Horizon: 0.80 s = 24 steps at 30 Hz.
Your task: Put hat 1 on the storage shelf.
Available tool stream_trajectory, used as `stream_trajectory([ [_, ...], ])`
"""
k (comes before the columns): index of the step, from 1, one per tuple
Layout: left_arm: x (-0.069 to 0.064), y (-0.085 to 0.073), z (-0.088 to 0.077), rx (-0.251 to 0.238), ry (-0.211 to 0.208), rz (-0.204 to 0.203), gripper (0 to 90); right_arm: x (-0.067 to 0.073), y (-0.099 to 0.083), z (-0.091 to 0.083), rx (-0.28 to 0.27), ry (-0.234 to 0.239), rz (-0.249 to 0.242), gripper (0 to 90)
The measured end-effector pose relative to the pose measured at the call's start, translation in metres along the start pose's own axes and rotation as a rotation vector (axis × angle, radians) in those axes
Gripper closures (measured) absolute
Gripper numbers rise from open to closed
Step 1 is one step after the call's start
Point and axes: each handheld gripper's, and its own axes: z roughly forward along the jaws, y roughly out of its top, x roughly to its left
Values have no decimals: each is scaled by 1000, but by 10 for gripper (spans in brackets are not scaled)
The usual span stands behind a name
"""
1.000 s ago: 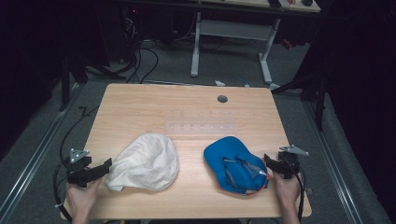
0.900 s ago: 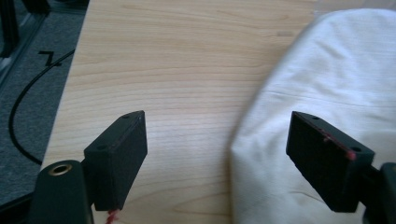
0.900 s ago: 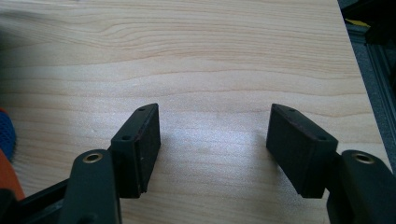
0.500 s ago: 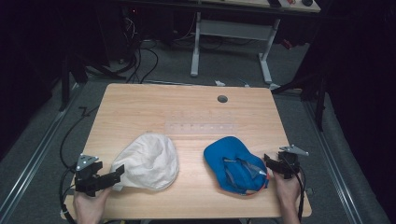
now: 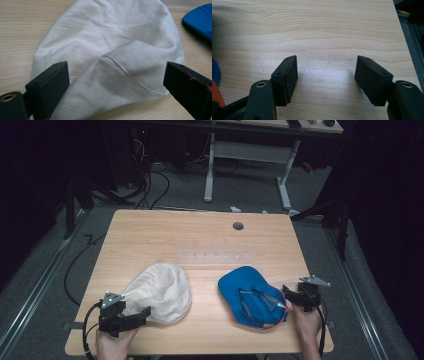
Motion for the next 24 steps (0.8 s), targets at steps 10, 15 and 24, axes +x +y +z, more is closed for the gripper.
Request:
stream_trajectory([
  [10,-13,-2,10,11,64,18,14,0,0,0,0,0,-1,349],
  [15,-16,-2,17,18,77,7,5,0,0,0,0,0,-2,348],
  [24,-15,-8,42,77,68,-9,1,0,0,0,0,0,-2,348],
])
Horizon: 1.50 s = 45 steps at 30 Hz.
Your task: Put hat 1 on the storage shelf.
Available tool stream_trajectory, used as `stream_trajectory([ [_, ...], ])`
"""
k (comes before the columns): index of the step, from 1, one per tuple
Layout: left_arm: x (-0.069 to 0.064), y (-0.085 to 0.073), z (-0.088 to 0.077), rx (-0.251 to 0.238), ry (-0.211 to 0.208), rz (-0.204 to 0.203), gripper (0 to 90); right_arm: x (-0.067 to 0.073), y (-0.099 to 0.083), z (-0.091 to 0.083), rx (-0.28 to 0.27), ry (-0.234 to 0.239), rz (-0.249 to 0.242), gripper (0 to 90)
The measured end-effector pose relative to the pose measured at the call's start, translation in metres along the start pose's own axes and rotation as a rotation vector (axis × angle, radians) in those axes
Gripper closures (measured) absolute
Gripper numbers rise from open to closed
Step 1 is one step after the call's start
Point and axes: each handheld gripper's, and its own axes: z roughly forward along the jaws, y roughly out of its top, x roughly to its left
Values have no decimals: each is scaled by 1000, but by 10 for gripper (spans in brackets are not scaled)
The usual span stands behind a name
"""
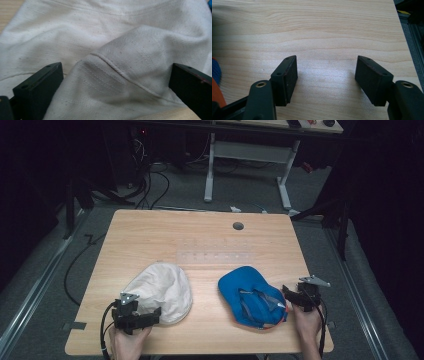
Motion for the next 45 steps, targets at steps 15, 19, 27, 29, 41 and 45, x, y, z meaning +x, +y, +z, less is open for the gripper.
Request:
stream_trajectory([
  [15,4,-3,7,27,-89,14,194,0,0,0,0,-1,0,348],
  [19,2,-6,7,14,-73,72,329,0,0,0,0,0,0,348],
  [27,0,-7,1,-49,-90,28,238,0,0,0,0,2,-4,345],
  [29,-2,-5,-4,-85,-67,23,213,0,0,0,3,0,-5,345],
  [41,-3,13,13,-33,-3,-43,58,0,0,0,2,1,-7,344],
  [45,-4,18,10,-51,-7,-65,61,0,0,0,3,1,-8,343],
])
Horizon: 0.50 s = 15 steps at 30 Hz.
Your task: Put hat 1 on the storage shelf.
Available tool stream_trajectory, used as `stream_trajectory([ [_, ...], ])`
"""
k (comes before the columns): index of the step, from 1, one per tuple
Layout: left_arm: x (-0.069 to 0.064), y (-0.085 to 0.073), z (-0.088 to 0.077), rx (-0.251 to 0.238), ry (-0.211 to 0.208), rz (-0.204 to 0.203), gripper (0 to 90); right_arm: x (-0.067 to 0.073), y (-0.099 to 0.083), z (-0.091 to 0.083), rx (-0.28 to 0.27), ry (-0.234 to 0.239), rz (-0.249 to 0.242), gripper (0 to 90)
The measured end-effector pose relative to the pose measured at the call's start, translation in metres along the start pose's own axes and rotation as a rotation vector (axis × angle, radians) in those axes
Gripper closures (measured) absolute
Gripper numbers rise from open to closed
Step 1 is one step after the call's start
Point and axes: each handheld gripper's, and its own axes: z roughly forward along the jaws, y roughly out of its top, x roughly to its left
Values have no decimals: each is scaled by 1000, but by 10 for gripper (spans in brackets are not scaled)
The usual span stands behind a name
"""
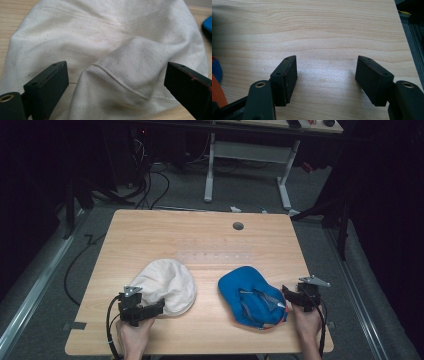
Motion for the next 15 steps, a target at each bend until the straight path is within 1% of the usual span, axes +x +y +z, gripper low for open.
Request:
stream_trajectory([
  [3,0,2,2,11,5,-1,64,0,0,0,0,0,0,343],
  [5,0,3,7,43,11,-6,62,0,0,0,1,-1,0,343],
  [7,1,3,12,66,4,-16,64,0,0,0,0,0,0,343],
  [9,3,2,15,76,-25,-42,76,0,0,0,0,0,0,343],
  [10,5,2,16,75,-45,-49,98,0,0,0,0,0,0,343],
  [11,6,2,16,74,-69,-54,139,0,0,0,0,0,0,343],
  [13,8,2,17,70,-81,-43,196,0,0,0,0,1,0,343],
  [14,9,2,17,70,-87,-38,196,0,0,0,0,1,0,343],
  [15,9,2,16,69,-93,-26,249,0,0,0,0,1,-1,343],
])
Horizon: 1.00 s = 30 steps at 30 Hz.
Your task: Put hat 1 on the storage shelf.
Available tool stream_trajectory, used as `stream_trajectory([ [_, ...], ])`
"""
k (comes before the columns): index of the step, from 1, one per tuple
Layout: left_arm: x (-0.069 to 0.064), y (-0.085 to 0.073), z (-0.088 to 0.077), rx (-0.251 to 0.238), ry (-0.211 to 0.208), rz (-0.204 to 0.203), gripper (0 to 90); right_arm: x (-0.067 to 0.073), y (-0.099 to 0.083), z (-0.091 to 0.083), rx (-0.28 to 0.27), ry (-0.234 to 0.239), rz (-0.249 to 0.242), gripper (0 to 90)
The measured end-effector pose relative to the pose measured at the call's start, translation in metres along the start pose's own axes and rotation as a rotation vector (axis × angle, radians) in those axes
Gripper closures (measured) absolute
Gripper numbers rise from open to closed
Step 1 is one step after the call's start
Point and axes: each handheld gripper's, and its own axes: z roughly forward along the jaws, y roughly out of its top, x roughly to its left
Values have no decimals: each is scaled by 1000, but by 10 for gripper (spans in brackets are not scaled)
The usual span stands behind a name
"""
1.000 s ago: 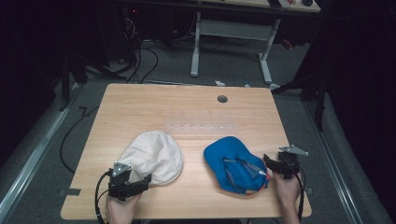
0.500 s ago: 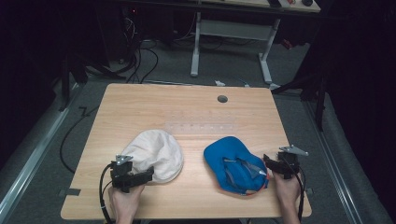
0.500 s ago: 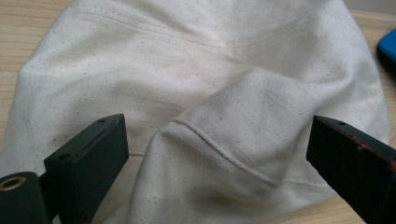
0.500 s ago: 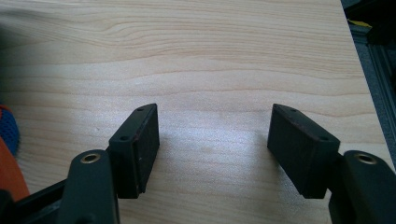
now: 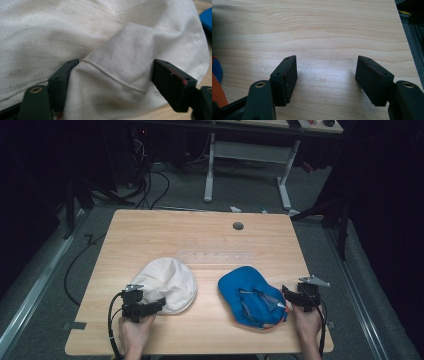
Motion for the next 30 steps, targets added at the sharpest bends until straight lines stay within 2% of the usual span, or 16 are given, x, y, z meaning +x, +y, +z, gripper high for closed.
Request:
stream_trajectory([
  [1,0,0,0,-2,0,6,249,0,0,0,0,0,0,343],
  [2,1,0,0,-3,-7,12,294,0,0,0,0,0,0,343],
  [5,5,-1,-1,-10,-27,9,340,0,0,0,0,0,0,343],
  [7,8,-2,-2,-16,-52,0,393,0,0,0,0,0,0,343],
  [11,12,-4,-4,-19,-95,9,466,0,0,0,0,0,0,343],
  [16,18,-8,-10,-34,-174,41,666,0,0,0,0,0,0,342],
  [18,20,-9,-13,-44,-209,49,689,0,0,0,0,0,0,342],
  [21,19,-10,-18,-48,-241,62,729,0,0,0,0,0,0,342],
  [25,14,-11,-27,-71,-275,95,766,0,0,0,0,1,0,342],
  [29,8,-8,-44,-120,-296,125,803,0,0,0,0,2,-1,342],
  [30,8,-8,-44,-120,-296,125,807,0,0,0,0,2,-1,342],
])
